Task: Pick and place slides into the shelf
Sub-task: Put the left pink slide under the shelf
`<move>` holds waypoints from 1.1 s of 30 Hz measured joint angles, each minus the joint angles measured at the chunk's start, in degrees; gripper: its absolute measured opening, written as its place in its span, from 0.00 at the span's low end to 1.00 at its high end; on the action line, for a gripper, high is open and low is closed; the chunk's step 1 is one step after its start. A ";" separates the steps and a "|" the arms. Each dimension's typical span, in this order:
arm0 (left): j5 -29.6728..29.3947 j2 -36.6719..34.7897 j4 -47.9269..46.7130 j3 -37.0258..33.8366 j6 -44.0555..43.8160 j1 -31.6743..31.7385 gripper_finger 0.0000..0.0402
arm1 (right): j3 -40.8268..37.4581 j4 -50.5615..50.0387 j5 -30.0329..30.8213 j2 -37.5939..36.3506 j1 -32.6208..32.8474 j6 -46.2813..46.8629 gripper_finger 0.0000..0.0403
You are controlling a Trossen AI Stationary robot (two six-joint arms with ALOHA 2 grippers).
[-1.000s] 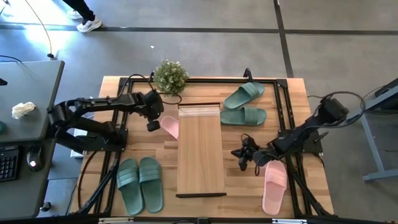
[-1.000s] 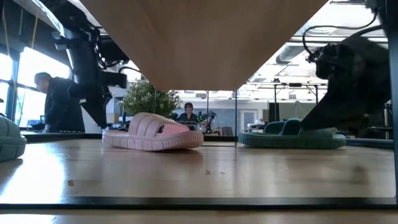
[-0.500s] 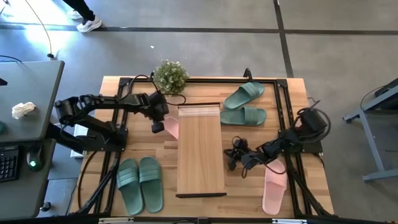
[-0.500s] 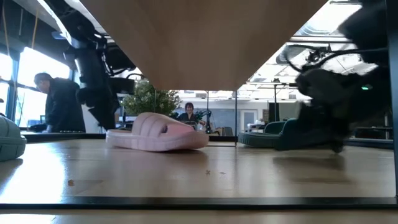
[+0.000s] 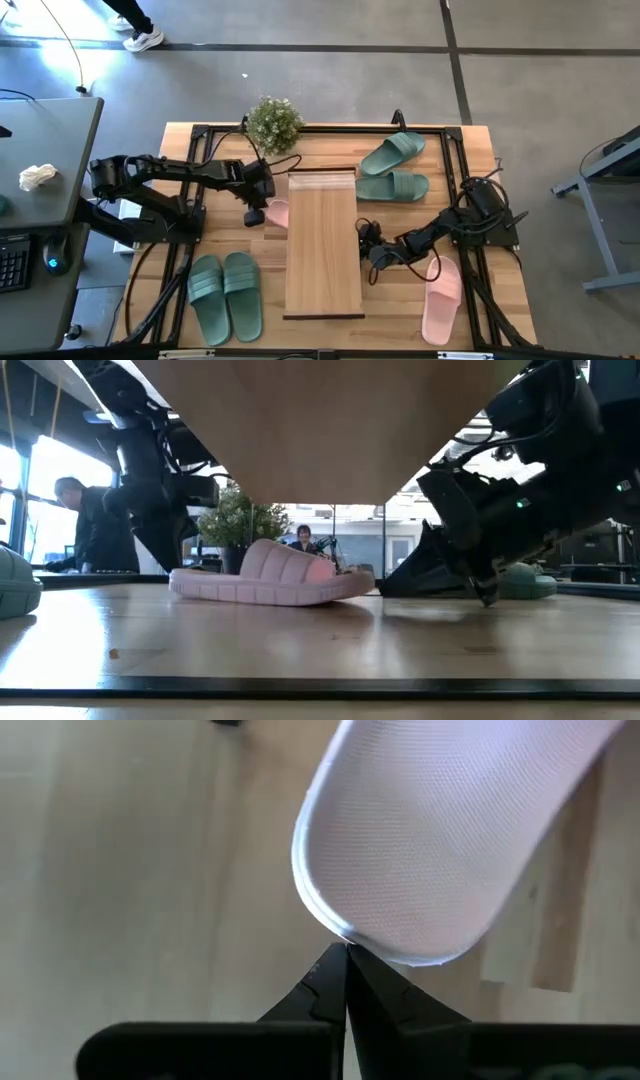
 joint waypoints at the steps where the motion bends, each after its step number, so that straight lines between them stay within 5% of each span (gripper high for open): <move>1: 0.30 0.00 0.05 0.00 -0.17 -0.42 0.00 | -0.31 0.21 0.04 -0.02 0.02 -0.19 0.00; 11: 3.26 0.00 0.41 0.00 -1.29 -1.01 0.00 | -4.65 3.32 2.55 0.24 1.96 -11.06 0.00; 15: 3.66 0.00 0.52 0.00 -1.35 -0.90 0.00 | -7.06 10.67 2.98 0.50 4.76 -24.23 0.00; 20: 4.17 0.00 0.76 0.00 -1.38 -0.87 0.00 | -7.31 12.82 -1.79 0.34 4.39 -34.38 0.00; 25: 6.45 -0.02 0.82 0.00 -1.44 -0.90 0.00 | -6.72 19.08 -13.41 0.59 2.55 -41.51 0.00; 33: 7.63 -0.04 2.46 0.02 -1.42 -0.90 0.00 | -6.40 23.86 -12.16 3.83 -3.26 -39.11 0.00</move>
